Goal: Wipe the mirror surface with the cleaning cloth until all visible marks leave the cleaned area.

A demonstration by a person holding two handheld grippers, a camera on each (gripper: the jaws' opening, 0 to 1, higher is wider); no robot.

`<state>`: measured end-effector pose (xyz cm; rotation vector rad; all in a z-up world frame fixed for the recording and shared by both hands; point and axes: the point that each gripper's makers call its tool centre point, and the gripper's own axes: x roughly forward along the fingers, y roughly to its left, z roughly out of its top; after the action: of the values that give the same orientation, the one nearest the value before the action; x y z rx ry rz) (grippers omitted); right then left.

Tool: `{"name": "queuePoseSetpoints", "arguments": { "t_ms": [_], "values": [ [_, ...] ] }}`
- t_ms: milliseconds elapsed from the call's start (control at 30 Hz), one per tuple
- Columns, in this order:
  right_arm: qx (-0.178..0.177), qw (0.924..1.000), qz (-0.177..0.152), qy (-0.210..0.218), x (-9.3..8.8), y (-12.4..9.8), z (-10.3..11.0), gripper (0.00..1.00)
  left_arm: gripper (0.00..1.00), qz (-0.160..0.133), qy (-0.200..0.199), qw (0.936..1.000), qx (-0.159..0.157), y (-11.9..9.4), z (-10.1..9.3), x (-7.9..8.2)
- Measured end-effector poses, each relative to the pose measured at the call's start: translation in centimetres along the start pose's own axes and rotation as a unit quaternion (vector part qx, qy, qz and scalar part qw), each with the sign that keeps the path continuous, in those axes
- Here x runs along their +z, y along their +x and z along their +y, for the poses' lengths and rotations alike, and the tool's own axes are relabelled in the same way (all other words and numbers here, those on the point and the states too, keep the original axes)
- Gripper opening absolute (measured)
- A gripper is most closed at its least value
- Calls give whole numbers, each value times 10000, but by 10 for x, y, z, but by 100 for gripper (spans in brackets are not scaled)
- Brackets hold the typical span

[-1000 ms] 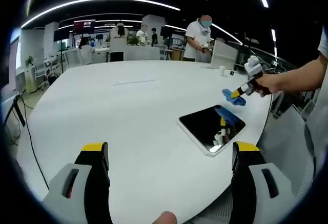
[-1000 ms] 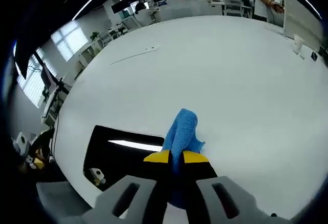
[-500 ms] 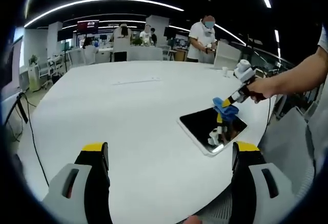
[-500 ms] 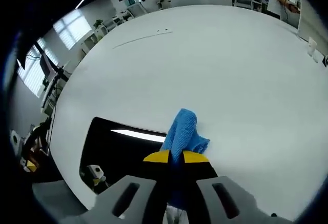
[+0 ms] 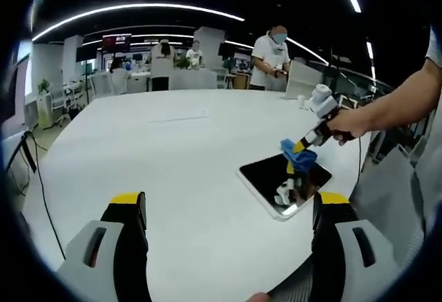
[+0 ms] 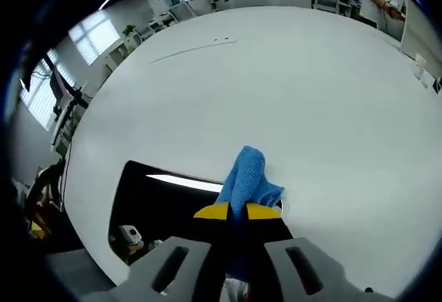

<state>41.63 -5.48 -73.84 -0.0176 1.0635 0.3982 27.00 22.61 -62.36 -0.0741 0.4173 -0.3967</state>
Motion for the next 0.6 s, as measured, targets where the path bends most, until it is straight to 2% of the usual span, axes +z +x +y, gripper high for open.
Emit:
{"name": "queuePoseSetpoints", "arguments": {
  "t_ms": [100,133,167,333,433,600],
  "values": [
    [61,9999,-43,81,2,2,11,1,99,8,50,10000,-20,2,-2,-2],
    [84,10000,-29,-19,2,3,17,2,99,102,59,9999,47,3,-1,-6],
    [99,9999,-7,-129,4,4,20,2,99,124,31,9999,32,2,-2,-7],
    [145,9998,134,-104,8,10,40,2,99,206,64,9997,-113,3,-8,-15],
    [194,9991,164,-353,8,12,58,1,99,276,-5,9995,-179,3,-9,-18],
    [376,9980,168,-489,13,20,83,1,99,390,-57,9991,-147,4,-10,-22]
  ]
}}
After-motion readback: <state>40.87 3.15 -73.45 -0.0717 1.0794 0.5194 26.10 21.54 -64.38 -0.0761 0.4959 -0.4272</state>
